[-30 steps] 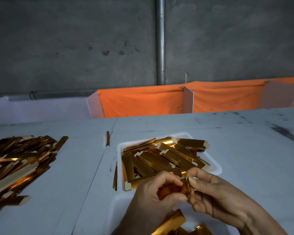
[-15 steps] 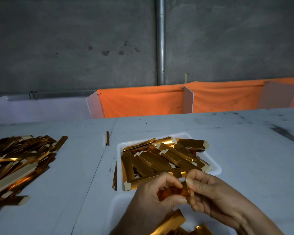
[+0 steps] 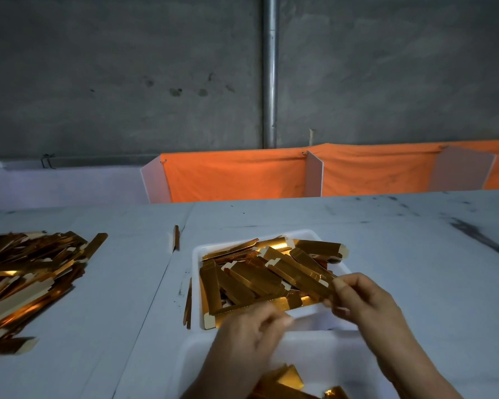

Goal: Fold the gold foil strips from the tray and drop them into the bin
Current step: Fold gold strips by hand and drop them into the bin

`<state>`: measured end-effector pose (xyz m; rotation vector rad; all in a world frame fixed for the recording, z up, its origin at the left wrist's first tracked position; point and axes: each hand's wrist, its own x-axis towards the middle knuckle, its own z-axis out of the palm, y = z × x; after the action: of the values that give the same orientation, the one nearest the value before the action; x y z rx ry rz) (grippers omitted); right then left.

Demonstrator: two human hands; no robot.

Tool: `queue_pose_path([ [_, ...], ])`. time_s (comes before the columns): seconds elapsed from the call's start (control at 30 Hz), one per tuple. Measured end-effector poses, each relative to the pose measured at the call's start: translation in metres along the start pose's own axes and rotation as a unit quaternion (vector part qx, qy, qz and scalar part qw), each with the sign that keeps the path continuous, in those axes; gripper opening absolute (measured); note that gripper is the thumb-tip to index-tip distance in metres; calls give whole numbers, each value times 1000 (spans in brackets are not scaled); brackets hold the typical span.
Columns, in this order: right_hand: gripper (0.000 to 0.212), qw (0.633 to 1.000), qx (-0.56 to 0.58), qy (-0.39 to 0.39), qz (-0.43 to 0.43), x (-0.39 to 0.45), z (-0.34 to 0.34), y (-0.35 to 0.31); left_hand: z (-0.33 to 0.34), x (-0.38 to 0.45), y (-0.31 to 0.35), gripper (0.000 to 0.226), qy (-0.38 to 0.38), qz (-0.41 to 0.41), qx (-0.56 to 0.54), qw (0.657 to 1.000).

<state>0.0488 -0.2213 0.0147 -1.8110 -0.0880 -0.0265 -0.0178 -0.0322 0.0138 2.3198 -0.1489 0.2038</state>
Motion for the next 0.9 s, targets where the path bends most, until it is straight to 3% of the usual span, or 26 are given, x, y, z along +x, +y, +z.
queue_pose_path([
  [0.07, 13, 985, -132, -31, -108, -3, 15, 1, 1, 3, -9, 23, 89, 0, 98, 991],
  [0.13, 18, 955, -227, -111, -157, -6, 31, 6, 6, 6, -20, 32, 124, -20, 185, 975],
  [0.2, 52, 911, -329, -169, -181, -3, 42, 14, 11, 9, -27, 38, 86, -46, 228, 969],
  [0.27, 70, 882, -399, -175, -178, 0, 46, 16, 16, 12, -30, 39, 35, -54, 238, 969],
  [0.37, 83, 862, -438, -190, -170, 3, 51, 14, 17, 15, -31, 38, 19, -54, 228, 972],
  [0.47, 74, 851, -459, -215, -141, 7, 56, 10, 16, 15, -31, 38, 29, -52, 200, 978],
  [0.57, 56, 866, -438, -211, -116, 12, 58, 6, 16, 14, -30, 39, 33, -50, 205, 977],
  [0.63, 49, 895, -387, -191, -110, 12, 57, 5, 16, 14, -29, 38, 39, -47, 213, 975],
  [0.83, 12, 976, -171, -103, -87, 11, 49, 9, 14, 12, -25, 33, 54, -42, 192, 979],
  [0.9, 10, 996, -64, -49, -49, 11, 44, 9, 15, 12, -23, 35, 56, -42, 189, 980],
])
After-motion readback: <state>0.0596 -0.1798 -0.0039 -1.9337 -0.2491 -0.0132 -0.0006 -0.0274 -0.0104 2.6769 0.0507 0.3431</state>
